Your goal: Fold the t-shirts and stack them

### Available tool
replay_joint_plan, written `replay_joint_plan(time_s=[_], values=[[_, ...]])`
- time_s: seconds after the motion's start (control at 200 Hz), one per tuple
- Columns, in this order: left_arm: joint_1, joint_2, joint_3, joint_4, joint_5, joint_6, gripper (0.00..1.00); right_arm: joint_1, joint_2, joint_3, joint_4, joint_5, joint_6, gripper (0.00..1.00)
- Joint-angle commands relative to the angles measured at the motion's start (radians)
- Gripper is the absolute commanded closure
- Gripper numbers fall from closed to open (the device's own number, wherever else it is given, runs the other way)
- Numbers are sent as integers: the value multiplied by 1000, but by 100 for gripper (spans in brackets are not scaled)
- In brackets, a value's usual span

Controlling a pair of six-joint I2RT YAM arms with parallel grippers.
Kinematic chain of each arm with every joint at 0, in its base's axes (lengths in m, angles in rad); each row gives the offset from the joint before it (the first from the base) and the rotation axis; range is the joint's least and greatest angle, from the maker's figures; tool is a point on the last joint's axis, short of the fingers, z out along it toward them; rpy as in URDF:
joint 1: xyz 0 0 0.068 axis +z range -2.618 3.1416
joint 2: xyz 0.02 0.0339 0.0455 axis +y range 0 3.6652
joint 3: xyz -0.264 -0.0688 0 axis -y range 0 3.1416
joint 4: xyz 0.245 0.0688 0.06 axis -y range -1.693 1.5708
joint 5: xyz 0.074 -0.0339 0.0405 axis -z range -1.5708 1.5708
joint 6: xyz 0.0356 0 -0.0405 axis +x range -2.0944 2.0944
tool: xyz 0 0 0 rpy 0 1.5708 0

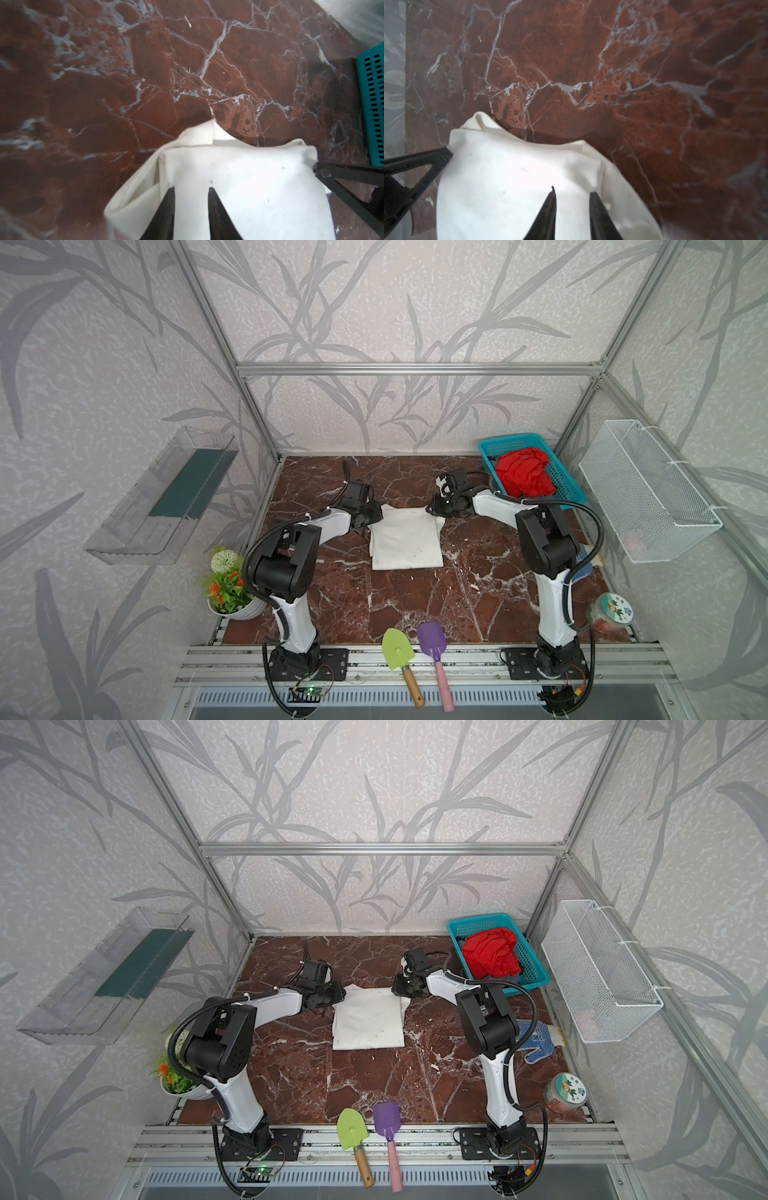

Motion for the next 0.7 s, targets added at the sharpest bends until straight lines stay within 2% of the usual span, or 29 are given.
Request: replay_joint_plan(time_s=[0.0,0.135,0.34,0.505,0.695], values=[[-32,-111,-41,-10,17,11,71,16,-145,-76,28,-22,27,70],[-55,-141,-112,30,33,-43,71,65,-182,-159,71,-64,81,70],[-57,-76,-180,118,31,-95,72,93,-156,-277,155,-72,167,71],[-55,-49,-217,128,-1,-99,73,68,-156,-349,154,-53,160,71],[-62,-154,-250,64,-28,-62,73,52,-249,-377,88,-11,91,71]])
